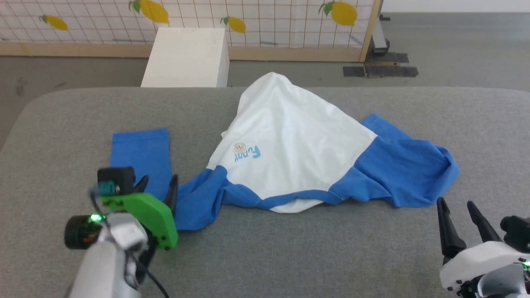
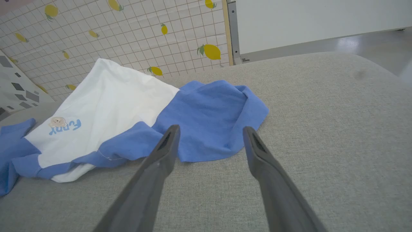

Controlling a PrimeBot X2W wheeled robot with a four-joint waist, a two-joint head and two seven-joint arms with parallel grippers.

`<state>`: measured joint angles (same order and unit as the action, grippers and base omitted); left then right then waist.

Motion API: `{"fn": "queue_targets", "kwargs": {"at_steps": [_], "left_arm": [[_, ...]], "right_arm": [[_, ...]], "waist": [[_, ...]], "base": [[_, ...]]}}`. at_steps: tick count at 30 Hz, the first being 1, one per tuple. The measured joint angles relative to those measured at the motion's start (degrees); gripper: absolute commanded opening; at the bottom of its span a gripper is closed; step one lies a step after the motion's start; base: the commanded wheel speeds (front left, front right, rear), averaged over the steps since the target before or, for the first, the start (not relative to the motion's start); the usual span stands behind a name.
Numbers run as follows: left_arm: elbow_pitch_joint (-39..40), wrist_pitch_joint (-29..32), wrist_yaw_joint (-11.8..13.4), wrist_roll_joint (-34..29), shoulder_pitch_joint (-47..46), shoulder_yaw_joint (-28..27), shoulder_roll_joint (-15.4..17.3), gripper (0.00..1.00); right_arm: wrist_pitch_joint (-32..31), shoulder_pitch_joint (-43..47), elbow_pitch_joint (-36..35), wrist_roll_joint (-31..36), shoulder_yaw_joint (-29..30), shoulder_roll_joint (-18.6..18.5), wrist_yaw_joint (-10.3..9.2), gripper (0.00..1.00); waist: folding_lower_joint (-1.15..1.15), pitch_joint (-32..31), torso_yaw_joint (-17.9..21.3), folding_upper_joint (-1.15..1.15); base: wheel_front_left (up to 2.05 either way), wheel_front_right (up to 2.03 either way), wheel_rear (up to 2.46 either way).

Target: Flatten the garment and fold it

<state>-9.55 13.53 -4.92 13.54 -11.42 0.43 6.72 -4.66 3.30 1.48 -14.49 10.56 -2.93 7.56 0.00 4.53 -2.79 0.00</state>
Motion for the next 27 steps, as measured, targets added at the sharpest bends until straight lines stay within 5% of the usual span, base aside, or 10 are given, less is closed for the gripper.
{"fn": "queue_targets", "kwargs": {"at_steps": [4,7,14,15,16,22,27], "left_arm": [[-3.32,17.61,2.04,-0.19,-5.58,-1.09,4.88,1.00],[-6.66,26.43,0.56,0.22,-8.59,0.55,7.64,1.00],[-8.35,31.93,-1.15,5.82,-8.54,2.45,6.89,1.00],[-8.33,32.47,-1.36,6.10,-8.59,2.60,7.40,0.07],[-8.32,32.54,-1.59,6.32,-8.59,2.60,7.73,0.00],[-8.65,27.09,-0.47,6.69,-9.15,0.25,8.80,0.00],[-11.31,17.37,4.42,5.64,-13.42,-4.92,11.39,0.00]], "right_arm": [[-0.11,-1.72,-0.79,0.00,-1.11,0.02,0.00,1.00],[-0.02,-2.43,-0.90,0.02,-1.21,0.02,0.00,1.00],[0.69,-3.80,-0.93,0.35,-0.40,0.01,0.00,1.00],[0.74,-3.99,-0.89,0.35,-0.37,0.02,0.00,1.00],[0.80,-4.17,-0.84,0.34,-0.36,0.02,0.00,1.00],[1.56,-5.32,-0.04,0.20,-0.91,0.02,0.00,1.00],[2.12,-6.65,0.70,-0.04,-1.85,0.02,0.00,1.00]], "waist": [[0.00,1.95,0.38,0.00],[0.00,4.28,0.99,0.00],[0.00,8.56,2.20,0.00],[0.00,9.13,2.33,0.00],[0.00,9.55,2.44,0.00],[0.00,11.22,2.75,0.00],[0.00,11.37,2.94,0.00]], "base": [[0.00,0.00,0.00],[0.00,0.00,0.00],[0.00,0.00,0.00],[0.00,0.00,0.00],[0.00,0.00,0.00],[0.00,0.00,0.00],[0.00,0.00,0.00]]}}
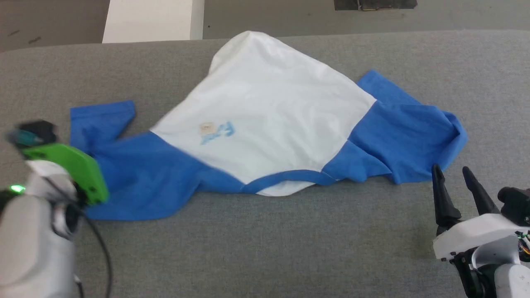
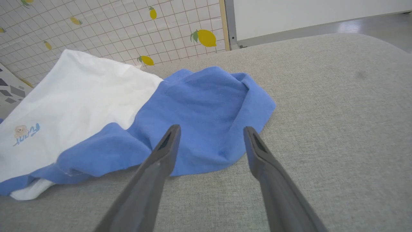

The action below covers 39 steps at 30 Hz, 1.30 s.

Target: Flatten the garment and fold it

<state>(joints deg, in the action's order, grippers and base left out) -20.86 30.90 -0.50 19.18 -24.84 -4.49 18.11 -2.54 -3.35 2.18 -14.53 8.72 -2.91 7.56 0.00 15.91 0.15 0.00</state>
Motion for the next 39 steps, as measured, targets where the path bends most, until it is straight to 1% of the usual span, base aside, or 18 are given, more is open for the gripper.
{"fn": "queue_targets", "kwargs": {"at_steps": [4,7,8,9,12,14,16,18,21,26,29,32,35,37,39], "left_arm": [[-1.53,-6.67,1.92,-0.07,-4.13,-3.33,2.31,0.00],[-4.12,-7.16,1.56,0.66,-5.34,-3.88,2.45,0.00],[-4.90,-7.45,1.20,1.01,-5.33,-3.91,2.36,0.85],[-5.19,-8.35,1.02,1.07,-5.30,-3.97,2.24,1.00],[-4.27,-13.43,0.57,1.10,-5.06,-4.35,1.90,1.00],[-0.57,-20.23,0.52,1.77,-4.04,-6.05,1.05,1.00],[4.14,-27.37,0.04,1.70,-1.80,-6.58,0.26,1.00],[8.79,-34.86,-0.27,0.07,2.43,-6.30,-0.68,1.00],[12.56,-41.75,-0.43,-1.62,9.76,-5.46,-2.72,1.00],[15.69,-44.70,-0.07,-3.72,19.48,-3.31,-7.44,1.00],[15.99,-45.13,0.57,-3.92,22.64,-2.49,-9.75,1.00],[15.52,-45.20,0.55,-3.82,23.64,-1.89,-10.92,1.00],[15.21,-45.36,0.54,-3.47,23.58,-1.27,-11.47,1.00],[14.83,-45.37,0.52,-3.46,23.42,-0.87,-11.82,1.00],[14.40,-45.37,0.48,-3.45,23.12,-0.46,-12.25,1.00]], "right_arm": [[0.13,-0.36,0.16,0.02,-0.56,0.02,0.00,1.00],[0.24,-0.36,0.25,0.05,-0.31,0.00,0.00,1.00],[0.31,-0.36,0.31,0.07,-0.26,0.00,0.00,1.00],[0.31,-0.35,0.37,0.08,-0.25,0.01,0.00,1.00],[0.32,-0.28,0.83,0.08,-0.10,0.00,0.00,1.00],[0.30,-0.09,1.15,0.08,-0.26,0.04,0.00,1.00],[0.29,0.16,1.30,0.07,-0.04,0.03,0.00,1.00],[-0.86,0.91,1.56,0.31,0.00,-0.01,0.00,1.00],[-4.95,2.42,2.26,1.10,-0.31,-0.01,0.00,1.00],[-13.49,3.38,2.00,3.18,-1.94,-0.04,0.01,1.00],[-21.86,1.75,2.15,5.77,-4.01,0.01,0.00,1.00],[-30.97,-3.51,3.03,9.01,-5.83,0.00,0.00,1.00],[-36.45,-9.57,4.86,12.25,-6.59,0.02,0.00,1.00],[-39.77,-12.24,6.89,15.17,-6.78,0.02,0.00,1.00],[-42.48,-13.82,9.29,16.75,-7.00,0.01,0.00,1.00]], "waist": [[0.00,0.22,0.51,0.00],[0.00,0.26,0.70,0.00],[0.00,0.17,0.75,0.00],[0.00,0.06,0.77,0.00],[0.00,-0.62,0.78,0.00],[0.00,-1.39,0.90,0.00],[0.00,-2.24,0.95,0.00],[0.00,-3.27,0.88,0.00],[0.00,-4.74,0.59,0.00],[0.00,-6.80,-0.27,0.00],[0.00,-7.33,-1.11,0.00],[0.00,-7.37,-2.06,0.00],[0.00,-6.85,-2.97,0.00],[0.00,-6.29,-3.55,0.00],[0.00,-5.69,-4.22,0.00]], "base": [[0.00,0.00,0.00],[0.00,0.00,0.00],[0.00,0.00,0.00],[0.00,0.00,0.00],[0.00,0.00,0.00],[0.00,0.00,0.00],[0.00,0.00,0.00],[0.00,0.00,0.00],[0.00,0.00,0.00],[0.00,0.00,0.00],[0.00,0.00,0.00],[0.00,0.00,0.00],[0.00,0.00,0.00],[0.00,0.00,0.00],[0.00,0.00,0.00]]}}
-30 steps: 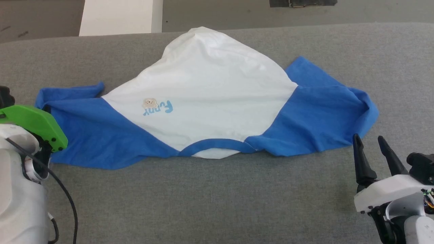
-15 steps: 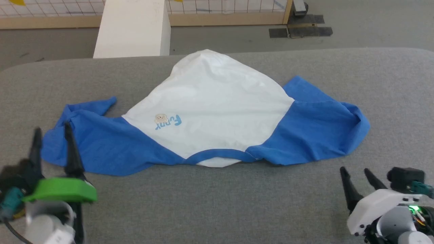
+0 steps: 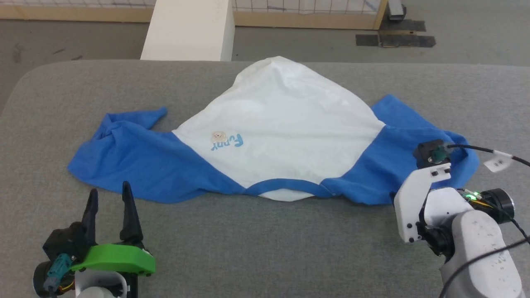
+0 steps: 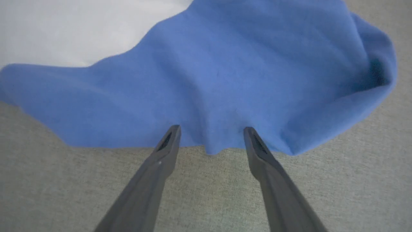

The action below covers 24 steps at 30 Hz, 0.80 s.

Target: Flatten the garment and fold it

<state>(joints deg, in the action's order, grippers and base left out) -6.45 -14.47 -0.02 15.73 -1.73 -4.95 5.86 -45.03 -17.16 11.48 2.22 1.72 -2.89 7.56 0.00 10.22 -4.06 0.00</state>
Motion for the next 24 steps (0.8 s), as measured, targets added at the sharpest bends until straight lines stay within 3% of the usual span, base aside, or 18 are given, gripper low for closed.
{"fn": "queue_targets", "kwargs": {"at_steps": [5,6,7,8,11,14,18,24], "left_arm": [[-0.88,-0.01,-0.44,0.15,-1.24,0.08,-0.07,1.00],[-0.88,-0.01,-0.45,0.15,-1.42,0.04,-0.07,1.00],[-0.94,-0.02,-0.45,0.15,-1.51,0.01,-0.07,1.00],[-1.08,-0.02,-0.47,0.19,-1.59,-0.05,-0.07,1.00],[-1.68,0.91,-1.25,2.14,-1.65,-0.33,-0.13,1.00],[-0.76,6.28,-2.50,3.93,-1.94,0.78,-0.05,1.00],[0.47,21.15,-2.91,4.66,-4.96,3.80,1.57,1.00],[-3.75,43.65,-2.69,4.12,-12.72,7.66,7.10,1.00]], "right_arm": [[-3.56,-1.66,3.54,3.93,-0.05,0.04,0.00,1.00],[-3.89,-2.17,3.83,4.06,0.29,0.08,0.00,0.49],[-3.87,-2.49,3.96,3.88,0.43,0.04,0.00,0.22],[-3.80,-2.80,4.01,3.81,0.47,0.02,0.00,0.00],[-2.96,-3.00,3.83,2.72,0.49,0.15,0.00,0.00],[-2.24,-2.96,3.44,1.77,0.73,0.11,0.00,0.00],[-1.76,-2.29,2.30,0.35,0.30,0.07,0.00,0.00],[-1.37,-1.46,0.45,-2.25,-2.25,0.02,0.00,0.00]], "waist": [[0.00,1.83,-1.52,0.00],[0.00,2.12,-1.81,0.00],[0.00,2.34,-2.02,0.00],[0.00,2.58,-2.22,0.00],[0.00,2.89,-2.25,0.00],[0.00,2.62,-1.75,0.00],[0.00,2.11,-1.17,0.00],[0.00,2.51,-0.20,0.00]], "base": [[0.00,0.00,0.00],[0.00,0.00,0.00],[0.00,0.00,0.00],[0.00,0.00,0.00],[0.00,0.00,0.00],[0.00,0.00,0.00],[0.00,0.00,0.00],[0.00,0.00,0.00]]}}
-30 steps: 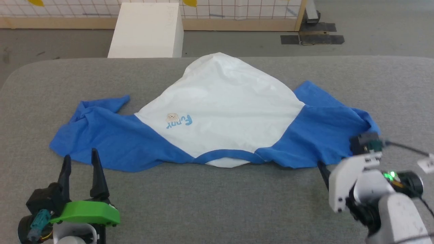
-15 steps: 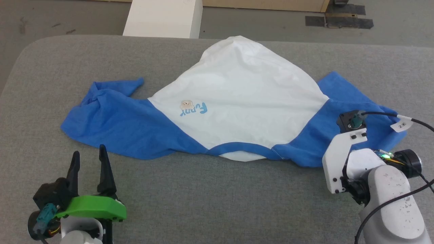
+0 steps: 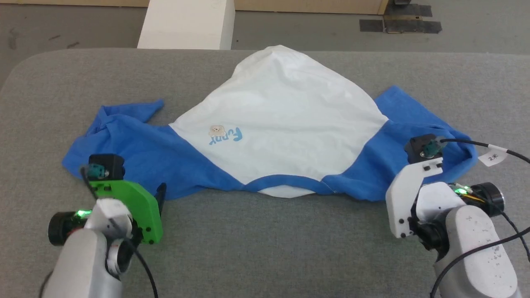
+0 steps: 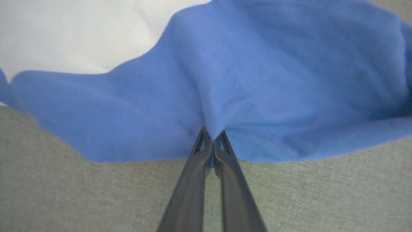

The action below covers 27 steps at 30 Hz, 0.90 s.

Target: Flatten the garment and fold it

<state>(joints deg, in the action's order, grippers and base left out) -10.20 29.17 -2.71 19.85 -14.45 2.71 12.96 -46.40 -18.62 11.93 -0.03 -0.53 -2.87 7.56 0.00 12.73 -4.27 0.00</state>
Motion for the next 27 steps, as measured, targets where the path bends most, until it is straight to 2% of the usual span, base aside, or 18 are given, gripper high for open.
{"fn": "queue_targets", "kwargs": {"at_steps": [3,9,10,11,15,21,27], "left_arm": [[-3.55,6.94,0.29,-0.73,-2.83,1.01,1.96,1.00],[-7.32,11.26,-0.42,1.63,-5.33,1.02,2.30,1.00],[-7.71,11.83,-0.78,2.50,-5.50,0.96,2.38,0.58],[-7.86,12.21,-0.86,3.05,-5.54,0.90,2.53,0.00],[-8.21,11.90,-1.81,5.13,-5.52,0.21,2.27,0.00],[-8.70,6.12,-1.75,8.39,-4.78,-2.77,0.13,0.00],[-1.86,-0.52,-1.70,12.94,-6.58,-7.69,-1.98,0.00]], "right_arm": [[0.60,-0.01,-0.87,-1.11,-1.45,0.03,0.00,0.00],[1.11,-0.03,-1.98,-1.56,-2.11,0.04,0.00,0.00],[1.12,-0.03,-2.07,-1.54,-1.91,0.02,0.00,0.00],[1.18,-0.03,-2.18,-1.53,-1.76,0.03,0.00,0.00],[1.79,0.16,-2.32,-1.48,-1.04,0.02,0.00,0.00],[4.23,1.01,-2.96,-3.03,0.90,0.04,0.00,0.00],[6.84,0.17,-6.32,-11.95,6.22,0.05,0.00,0.00]], "waist": [[0.00,0.69,0.83,0.00],[0.00,2.13,2.72,0.00],[0.00,2.34,3.02,0.00],[0.00,2.51,3.24,0.00],[0.00,2.67,3.96,0.00],[0.00,0.73,3.71,0.00],[0.00,-3.04,3.08,0.00]], "base": [[0.00,0.00,0.00],[0.00,0.00,0.00],[0.00,0.00,0.00],[0.00,0.00,0.00],[0.00,0.00,0.00],[0.00,0.00,0.00],[0.00,0.00,0.00]]}}
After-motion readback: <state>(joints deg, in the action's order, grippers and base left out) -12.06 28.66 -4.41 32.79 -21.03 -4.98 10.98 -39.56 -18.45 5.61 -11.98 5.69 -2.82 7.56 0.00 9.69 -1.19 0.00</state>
